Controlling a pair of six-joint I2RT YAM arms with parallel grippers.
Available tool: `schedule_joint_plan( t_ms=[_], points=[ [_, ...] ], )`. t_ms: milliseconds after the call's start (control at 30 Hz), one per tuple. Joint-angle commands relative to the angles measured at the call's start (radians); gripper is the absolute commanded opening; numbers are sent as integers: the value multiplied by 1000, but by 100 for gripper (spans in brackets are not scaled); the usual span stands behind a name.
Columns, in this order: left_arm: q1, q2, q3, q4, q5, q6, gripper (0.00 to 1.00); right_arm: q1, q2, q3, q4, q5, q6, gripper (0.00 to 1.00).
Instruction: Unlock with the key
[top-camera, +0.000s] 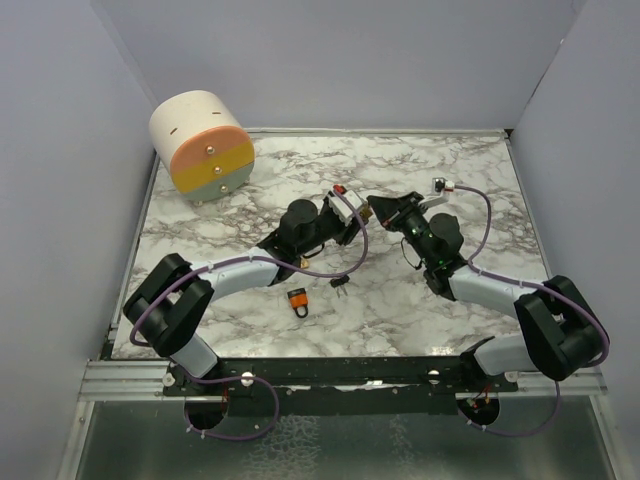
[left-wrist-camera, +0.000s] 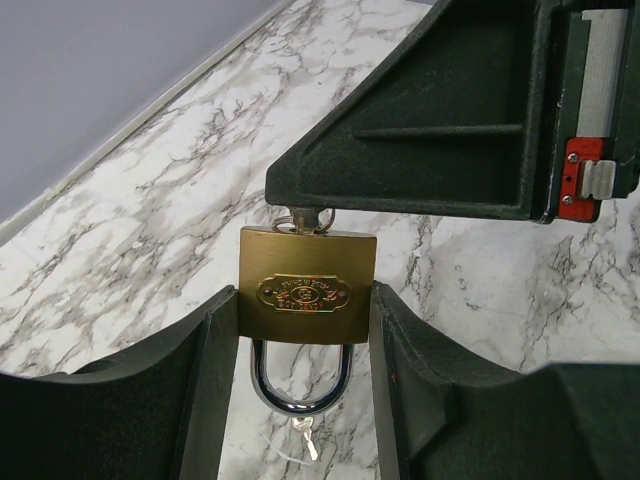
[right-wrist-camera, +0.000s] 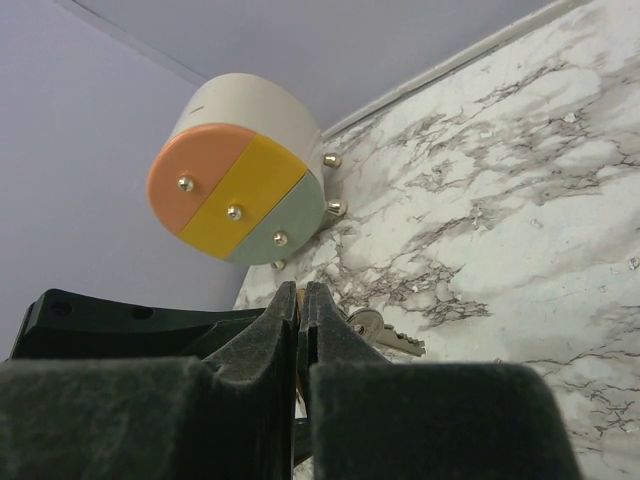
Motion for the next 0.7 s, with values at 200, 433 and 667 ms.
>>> schedule_joint_plan(
  t_ms=[200, 433, 667],
  points=[
    [-33, -25, 140, 248, 20, -46, 0, 47, -7, 5, -159, -201, -7, 1],
    [-34, -34, 133, 261, 103, -46, 0, 34, -15, 6, -144, -225, -40, 1],
    [-33, -35, 159, 241, -143, -83, 0, 33, -50, -2, -170, -184, -35, 1]
  ],
)
